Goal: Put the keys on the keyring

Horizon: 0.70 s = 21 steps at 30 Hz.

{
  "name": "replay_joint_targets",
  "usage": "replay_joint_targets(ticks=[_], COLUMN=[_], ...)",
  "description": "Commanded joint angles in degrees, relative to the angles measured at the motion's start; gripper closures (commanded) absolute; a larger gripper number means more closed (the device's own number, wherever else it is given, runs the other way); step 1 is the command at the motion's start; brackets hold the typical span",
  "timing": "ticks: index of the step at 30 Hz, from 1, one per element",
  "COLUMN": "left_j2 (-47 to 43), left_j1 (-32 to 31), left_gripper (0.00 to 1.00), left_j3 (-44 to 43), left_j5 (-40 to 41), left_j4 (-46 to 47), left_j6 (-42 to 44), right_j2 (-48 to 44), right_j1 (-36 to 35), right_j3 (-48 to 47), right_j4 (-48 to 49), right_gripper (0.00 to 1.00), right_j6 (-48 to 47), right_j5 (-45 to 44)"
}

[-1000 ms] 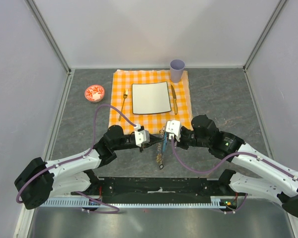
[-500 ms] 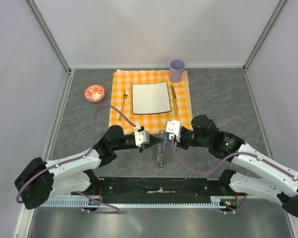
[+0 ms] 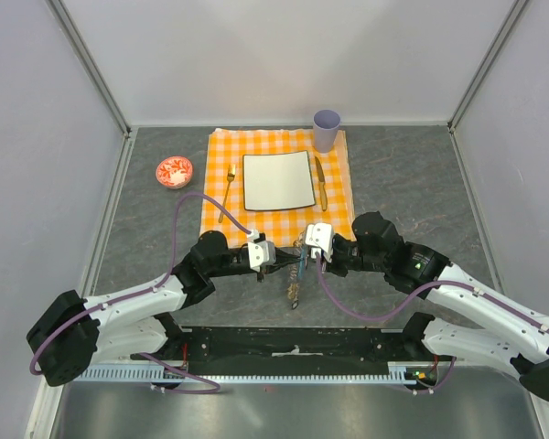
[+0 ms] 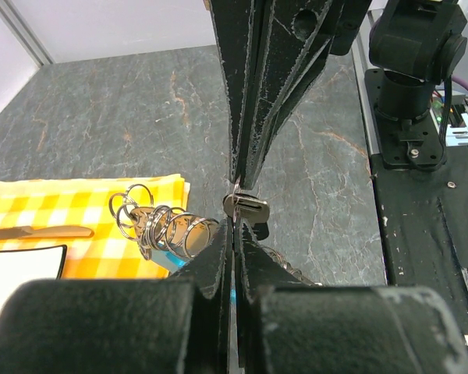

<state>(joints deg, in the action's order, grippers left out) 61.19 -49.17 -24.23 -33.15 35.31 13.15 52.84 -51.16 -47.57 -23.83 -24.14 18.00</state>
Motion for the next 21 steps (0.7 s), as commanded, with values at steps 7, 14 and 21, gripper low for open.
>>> replay_joint_targets(ticks=[7,14,21], left_j2=[-0.54,-0.54,-0.81], left_j1=[0.48,0.39,0.47], left_gripper=[0.98,0.98,0.98], left_j3=[-0.91,-1.0,-0.91], left_j5=[-0.52,-0.87,-2.36], left_j4=[4.07,4.07,4.07], left_j6=[1.44,1.44,1.71], right_j2=[-0.63,-0.46,-0.28], right_j1=[-0.17,-0.17,-0.17], right_j3=[-0.24,-0.33,-0.33], right_j4=[0.37,0.37,0.46], right_gripper=[1.0,1.0,1.0], right_j6=[-0.65,-0.73,-0.82], right_j5=[0.37,0.98,0.9])
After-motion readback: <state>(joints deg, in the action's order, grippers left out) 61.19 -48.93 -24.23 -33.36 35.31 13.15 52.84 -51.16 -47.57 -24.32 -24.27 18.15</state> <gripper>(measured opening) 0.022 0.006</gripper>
